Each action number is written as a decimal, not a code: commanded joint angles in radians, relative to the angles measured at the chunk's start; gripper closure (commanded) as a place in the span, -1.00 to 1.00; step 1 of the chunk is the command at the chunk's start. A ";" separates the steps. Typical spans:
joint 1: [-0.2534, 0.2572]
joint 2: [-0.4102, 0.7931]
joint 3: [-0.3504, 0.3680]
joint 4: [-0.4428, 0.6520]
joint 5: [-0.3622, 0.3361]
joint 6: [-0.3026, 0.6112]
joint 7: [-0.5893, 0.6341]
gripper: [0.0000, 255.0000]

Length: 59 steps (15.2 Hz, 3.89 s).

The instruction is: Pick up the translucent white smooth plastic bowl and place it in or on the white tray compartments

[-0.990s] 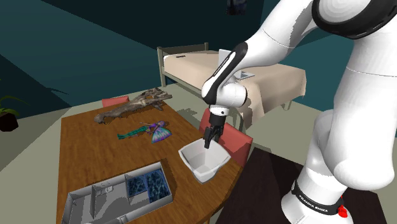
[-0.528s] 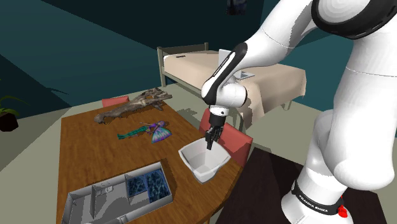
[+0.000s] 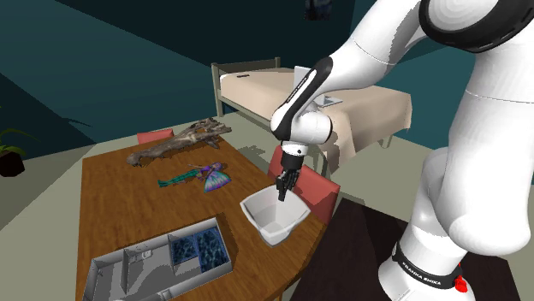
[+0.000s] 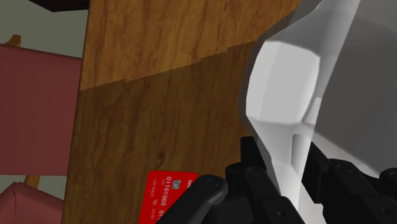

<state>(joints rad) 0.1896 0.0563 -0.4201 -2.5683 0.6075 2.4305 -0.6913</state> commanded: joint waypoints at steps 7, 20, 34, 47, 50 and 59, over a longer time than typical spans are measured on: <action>-0.007 -0.106 -0.012 -0.003 -0.119 -0.065 0.107 1.00; -0.038 -0.269 0.002 0.034 -0.269 -0.220 0.260 1.00; 0.097 -0.118 0.142 0.264 -0.169 -0.236 0.476 1.00; 0.203 0.181 0.246 0.687 -0.125 -0.290 0.700 1.00; 0.221 0.264 0.262 0.815 -0.128 -0.319 0.755 1.00; 0.221 0.325 0.274 0.798 -0.099 -0.246 0.723 1.00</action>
<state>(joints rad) 0.4115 0.3745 -0.1472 -1.7705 0.5050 2.1767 0.0355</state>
